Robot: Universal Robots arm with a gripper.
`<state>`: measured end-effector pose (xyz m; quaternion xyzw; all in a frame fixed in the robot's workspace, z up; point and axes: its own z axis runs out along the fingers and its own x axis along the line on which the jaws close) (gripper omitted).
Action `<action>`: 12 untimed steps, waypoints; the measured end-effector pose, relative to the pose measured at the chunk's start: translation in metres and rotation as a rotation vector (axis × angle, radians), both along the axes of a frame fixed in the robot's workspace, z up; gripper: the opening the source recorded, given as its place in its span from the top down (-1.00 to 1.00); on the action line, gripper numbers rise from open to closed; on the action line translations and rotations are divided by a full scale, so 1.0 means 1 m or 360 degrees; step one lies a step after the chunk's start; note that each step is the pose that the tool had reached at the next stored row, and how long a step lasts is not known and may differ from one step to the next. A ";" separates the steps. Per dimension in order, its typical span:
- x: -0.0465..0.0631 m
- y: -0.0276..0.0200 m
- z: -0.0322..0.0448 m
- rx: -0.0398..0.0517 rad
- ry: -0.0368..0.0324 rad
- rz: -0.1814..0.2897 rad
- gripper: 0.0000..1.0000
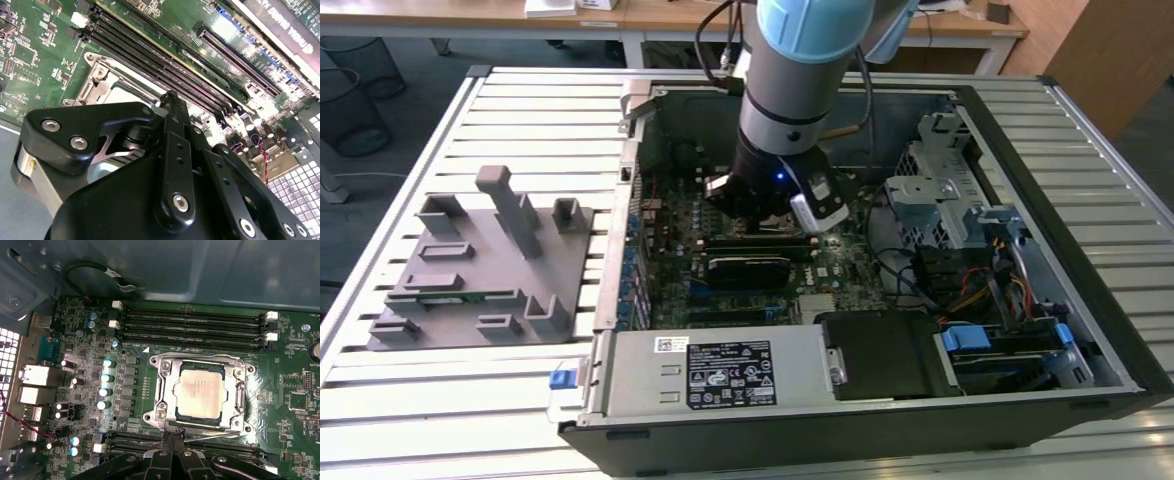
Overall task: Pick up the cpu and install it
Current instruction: 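Install the second cpu locking lever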
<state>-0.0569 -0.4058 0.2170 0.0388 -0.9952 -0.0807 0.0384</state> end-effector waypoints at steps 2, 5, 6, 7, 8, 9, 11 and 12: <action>0.000 -0.0008 -0.0004 0.0002 0.0000 0.0000 0.79; -0.002 -0.0027 -0.0007 0.0008 0.0000 0.0000 0.79; -0.002 -0.0034 -0.0008 0.0011 0.0000 0.0000 0.79; -0.002 -0.0040 -0.0008 0.0012 0.0000 0.0000 0.79; -0.003 -0.0043 -0.0008 0.0013 0.0000 0.0000 0.79; -0.004 -0.0047 -0.0010 0.0014 0.0000 0.0000 0.79; -0.005 -0.0057 -0.0012 0.0017 0.0000 0.0000 0.79; -0.006 -0.0060 -0.0013 0.0018 0.0000 0.0000 0.79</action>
